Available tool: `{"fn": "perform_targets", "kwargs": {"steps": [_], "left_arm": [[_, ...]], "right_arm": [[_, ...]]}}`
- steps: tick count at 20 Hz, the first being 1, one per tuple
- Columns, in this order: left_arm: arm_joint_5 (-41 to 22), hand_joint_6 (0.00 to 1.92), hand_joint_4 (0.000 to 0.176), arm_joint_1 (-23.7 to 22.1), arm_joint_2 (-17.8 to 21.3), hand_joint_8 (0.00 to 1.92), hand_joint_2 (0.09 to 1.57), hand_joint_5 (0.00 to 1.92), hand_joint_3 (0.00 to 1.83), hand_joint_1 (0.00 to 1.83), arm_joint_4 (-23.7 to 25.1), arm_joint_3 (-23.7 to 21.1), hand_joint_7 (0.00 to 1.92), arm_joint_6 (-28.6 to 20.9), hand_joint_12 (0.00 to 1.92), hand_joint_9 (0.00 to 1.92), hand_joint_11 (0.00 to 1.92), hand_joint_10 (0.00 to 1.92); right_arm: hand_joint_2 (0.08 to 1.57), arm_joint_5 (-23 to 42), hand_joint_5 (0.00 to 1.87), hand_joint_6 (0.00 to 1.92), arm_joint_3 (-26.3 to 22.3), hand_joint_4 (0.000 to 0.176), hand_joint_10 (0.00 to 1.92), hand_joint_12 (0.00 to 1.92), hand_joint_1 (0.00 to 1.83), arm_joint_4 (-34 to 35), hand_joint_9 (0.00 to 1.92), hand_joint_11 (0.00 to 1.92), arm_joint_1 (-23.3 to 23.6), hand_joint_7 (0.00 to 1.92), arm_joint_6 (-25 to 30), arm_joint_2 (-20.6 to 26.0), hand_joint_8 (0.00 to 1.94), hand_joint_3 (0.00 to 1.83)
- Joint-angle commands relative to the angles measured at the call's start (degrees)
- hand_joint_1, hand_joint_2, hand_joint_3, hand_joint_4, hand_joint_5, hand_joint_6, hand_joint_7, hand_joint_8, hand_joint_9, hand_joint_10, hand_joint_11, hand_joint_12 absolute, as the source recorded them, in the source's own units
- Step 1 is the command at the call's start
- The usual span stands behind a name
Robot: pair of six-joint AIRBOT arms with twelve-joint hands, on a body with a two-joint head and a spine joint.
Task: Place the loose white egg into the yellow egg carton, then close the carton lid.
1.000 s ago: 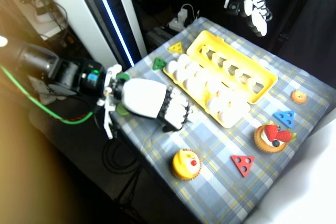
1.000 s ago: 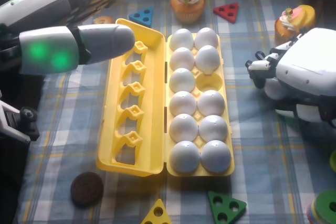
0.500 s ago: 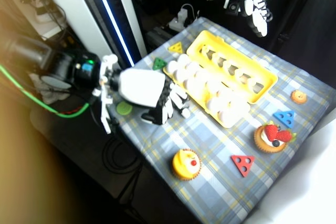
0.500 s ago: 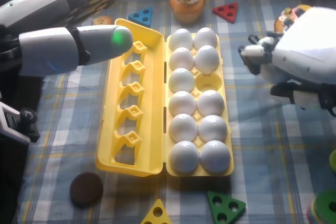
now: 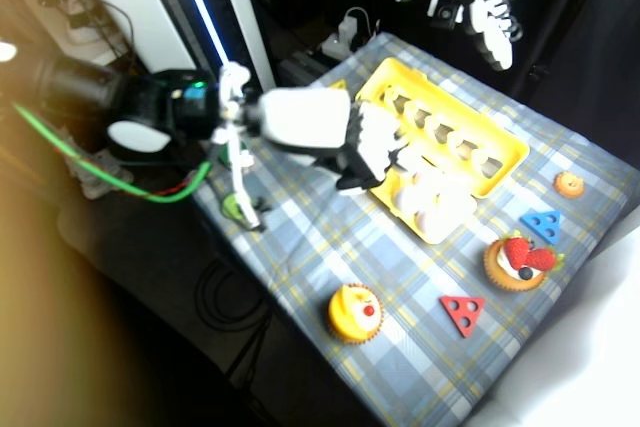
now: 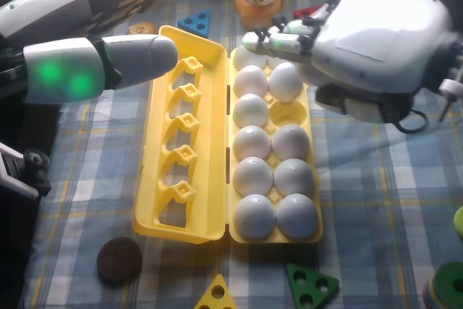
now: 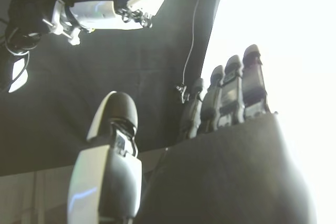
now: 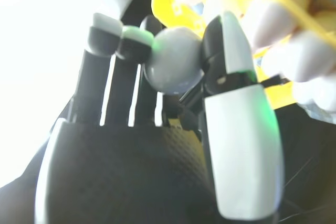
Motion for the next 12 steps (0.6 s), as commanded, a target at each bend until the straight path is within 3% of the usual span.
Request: {"fn": "perform_targets", "kwargs": {"steps": [1, 2, 3, 4, 5, 6, 7, 8, 9, 10, 11, 12], "left_arm": [[-6.4, 0.00, 0.060, -0.4, 0.0, 0.00, 1.25, 0.01, 0.00, 0.38, -1.4, 0.2, 0.00, -0.3, 0.00, 0.00, 0.00, 0.00], [-6.3, 0.01, 0.059, -0.4, 0.0, 0.00, 1.25, 0.02, 0.00, 0.38, -1.4, 0.3, 0.00, -0.3, 0.00, 0.00, 0.00, 0.00], [-6.3, 0.01, 0.051, -0.5, -0.1, 0.00, 1.25, 0.03, 0.00, 0.39, -1.4, 0.3, 0.00, -0.3, 0.00, 0.00, 0.00, 0.00], [-6.3, 0.01, 0.056, -0.5, -0.1, 0.00, 1.25, 0.04, 0.00, 0.39, -1.4, 0.3, 0.00, -0.3, 0.00, 0.00, 0.00, 0.00], [-6.3, 0.01, 0.048, -0.6, -0.1, 0.00, 1.25, 0.05, 0.00, 0.41, -1.4, 0.4, 0.00, -0.3, 0.00, 0.00, 0.00, 0.00], [-6.3, 0.02, 0.038, -0.6, -0.1, 0.00, 1.25, 0.06, 0.00, 0.41, -1.4, 0.4, 0.00, -0.3, 0.00, 0.00, 0.00, 0.00], [-6.3, 0.02, 0.038, -0.6, -0.1, 0.00, 1.25, 0.06, 0.00, 0.44, -1.4, 0.4, 0.00, -0.3, 0.00, 0.00, 0.00, 0.00], [-6.3, 0.00, 0.051, -0.6, -0.2, 0.00, 1.25, 0.05, 0.00, 0.41, -1.4, 0.5, 0.00, -0.3, 0.00, 0.00, 0.00, 0.00], [-6.3, 0.00, 0.051, -0.7, -0.2, 0.00, 1.25, 0.05, 0.00, 0.41, -1.4, 0.5, 0.00, -0.3, 0.00, 0.00, 0.00, 0.00], [-6.3, 0.00, 0.051, -0.7, -0.3, 0.00, 1.25, 0.05, 0.00, 0.42, -1.4, 0.5, 0.00, -0.3, 0.00, 0.00, 0.00, 0.00], [-6.3, 0.01, 0.038, -0.7, -0.3, 0.00, 1.25, 0.06, 0.00, 0.45, -1.4, 0.5, 0.00, -0.3, 0.00, 0.00, 0.00, 0.00], [-6.3, 0.01, 0.036, -0.7, -0.3, 0.00, 1.25, 0.05, 0.00, 0.46, -1.4, 0.5, 0.00, -0.3, 0.00, 0.00, 0.00, 0.00]], "right_arm": [[1.20, 5.3, 0.79, 1.14, 0.4, 0.000, 1.88, 1.92, 1.18, -0.9, 1.00, 1.11, 1.1, 0.79, -0.3, -0.9, 1.87, 0.03], [1.20, 4.9, 0.81, 1.21, 0.8, 0.000, 1.91, 1.92, 1.14, -1.0, 1.06, 1.20, 1.4, 0.83, -0.3, -1.7, 1.93, 0.01], [1.23, 4.4, 0.74, 1.32, 1.4, 0.000, 1.87, 1.92, 1.19, -1.0, 0.90, 0.98, 1.6, 0.77, -0.3, -2.7, 1.54, 0.01], [1.21, 4.2, 0.74, 1.21, 1.5, 0.000, 1.56, 1.79, 1.31, -1.0, 0.83, 0.69, 1.7, 0.80, -0.3, -3.0, 1.32, 0.00], [1.24, 4.0, 0.67, 1.40, 1.9, 0.000, 1.16, 1.64, 1.19, -0.9, 0.73, 0.55, 1.8, 0.82, -0.3, -3.7, 1.28, 0.00], [1.27, 3.7, 0.58, 1.49, 2.0, 0.000, 1.10, 1.63, 1.15, -0.9, 0.73, 0.61, 1.8, 0.80, -0.3, -3.9, 1.36, 0.00], [1.24, 3.6, 0.45, 0.96, 2.1, 0.000, 1.02, 1.57, 1.08, -0.9, 0.69, 0.57, 1.8, 0.63, -0.2, -4.1, 0.93, 0.00], [1.23, 3.6, 0.30, 0.40, 2.2, 0.000, 0.92, 1.60, 0.83, -0.9, 0.50, 0.47, 1.8, 0.42, 0.4, -4.3, 0.46, 0.00], [1.23, 3.6, 0.30, 0.40, 2.3, 0.000, 0.92, 1.60, 0.83, -0.9, 0.50, 0.47, 1.8, 0.42, 0.5, -4.4, 0.46, 0.00], [1.23, 3.6, 0.26, 0.22, 2.3, 0.015, 0.93, 1.69, 0.75, -0.9, 0.39, 0.32, 1.8, 0.39, 0.6, -4.4, 0.29, 0.00], [1.24, 3.6, 0.19, 0.11, 2.2, 0.043, 0.98, 1.76, 0.65, -0.9, 0.27, 0.17, 1.8, 0.32, 0.7, -4.4, 0.15, 0.00], [1.23, 3.6, 0.12, 0.04, 2.2, 0.081, 1.02, 1.81, 0.57, -0.9, 0.18, 0.05, 1.8, 0.27, 1.0, -4.4, 0.07, 0.00]]}}
